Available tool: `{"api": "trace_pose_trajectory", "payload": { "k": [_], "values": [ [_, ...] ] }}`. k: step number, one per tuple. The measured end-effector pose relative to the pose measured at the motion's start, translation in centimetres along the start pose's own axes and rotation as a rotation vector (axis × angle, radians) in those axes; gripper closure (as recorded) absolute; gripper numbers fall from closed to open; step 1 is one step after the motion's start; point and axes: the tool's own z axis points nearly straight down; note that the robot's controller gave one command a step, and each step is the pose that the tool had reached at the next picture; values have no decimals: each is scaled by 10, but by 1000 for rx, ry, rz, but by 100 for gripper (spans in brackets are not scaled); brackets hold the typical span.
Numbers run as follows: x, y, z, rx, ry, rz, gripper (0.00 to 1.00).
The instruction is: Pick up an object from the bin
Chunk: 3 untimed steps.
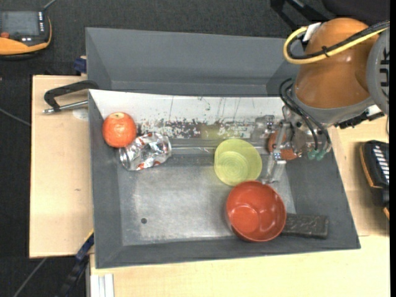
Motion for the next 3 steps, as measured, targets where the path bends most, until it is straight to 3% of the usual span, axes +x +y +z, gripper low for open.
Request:
{"api": "trace_pose_trajectory", "payload": {
  "k": [1, 2, 3],
  "values": [
    [-30, 42, 106, -3, 4, -62, 0],
    [-28, 19, 160, -4, 4, -244, 0],
    [11, 5, 160, -5, 6, -252, 0]
  ]
}}
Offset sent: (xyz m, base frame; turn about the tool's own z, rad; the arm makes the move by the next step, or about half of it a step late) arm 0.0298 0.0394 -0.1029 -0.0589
